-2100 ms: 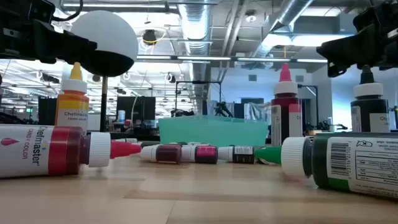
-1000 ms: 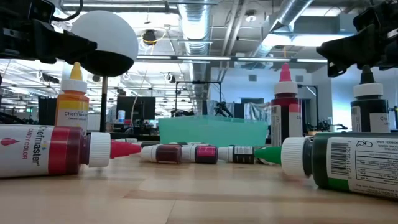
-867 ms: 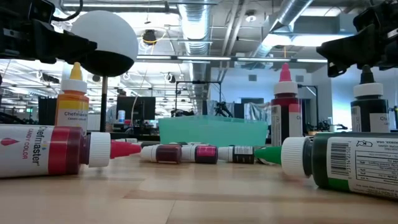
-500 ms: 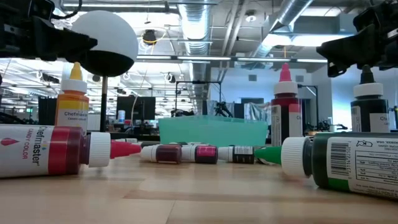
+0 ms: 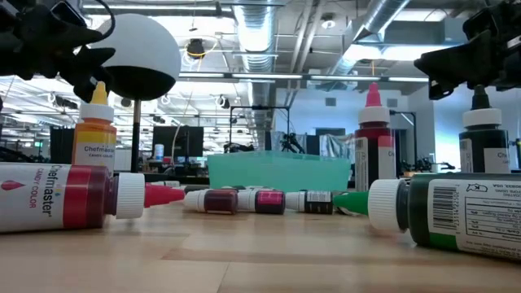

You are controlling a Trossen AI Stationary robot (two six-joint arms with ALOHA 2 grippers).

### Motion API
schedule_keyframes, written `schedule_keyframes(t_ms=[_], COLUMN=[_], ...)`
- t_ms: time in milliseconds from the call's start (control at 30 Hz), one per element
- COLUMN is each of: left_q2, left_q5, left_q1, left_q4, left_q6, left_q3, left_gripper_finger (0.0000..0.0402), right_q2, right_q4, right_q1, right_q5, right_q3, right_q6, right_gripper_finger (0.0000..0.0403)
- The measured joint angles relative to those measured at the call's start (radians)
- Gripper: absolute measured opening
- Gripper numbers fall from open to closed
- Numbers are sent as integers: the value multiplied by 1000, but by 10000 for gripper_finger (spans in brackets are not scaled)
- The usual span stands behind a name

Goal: Pick & Place food coloring
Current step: Put the right black food coloring bottle into the green bin

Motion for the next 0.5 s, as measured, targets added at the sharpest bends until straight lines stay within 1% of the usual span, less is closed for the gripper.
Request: schedule_keyframes(t_ms=[133, 167, 267, 333, 400, 500], left_q2=[0, 0, -1, -1, 0, 0], left_q5=[-37, -48, -101, -125, -137, -181], left_q1=[0, 0, 0, 0, 0, 0], left_q4=[-2, 3, 36, 45, 39, 48], left_q6=[-64, -70, -74, -74, -75, -52], left_q3=[0, 0, 0, 0, 0, 0], left_gripper_finger=[107, 107, 107, 107, 107, 107], right_q2=[0, 0, 0, 0, 0, 0], right_q4=[11, 25, 61, 102, 120, 121], right_q1=[0, 0, 0, 0, 0, 0], right_q5=[2, 3, 2, 3, 3, 3], right_q3=[0, 0, 0, 0, 0, 0], right_q6=[3, 35, 295, 429, 502, 530], right_gripper_finger=[54, 54, 54, 54, 54, 54])
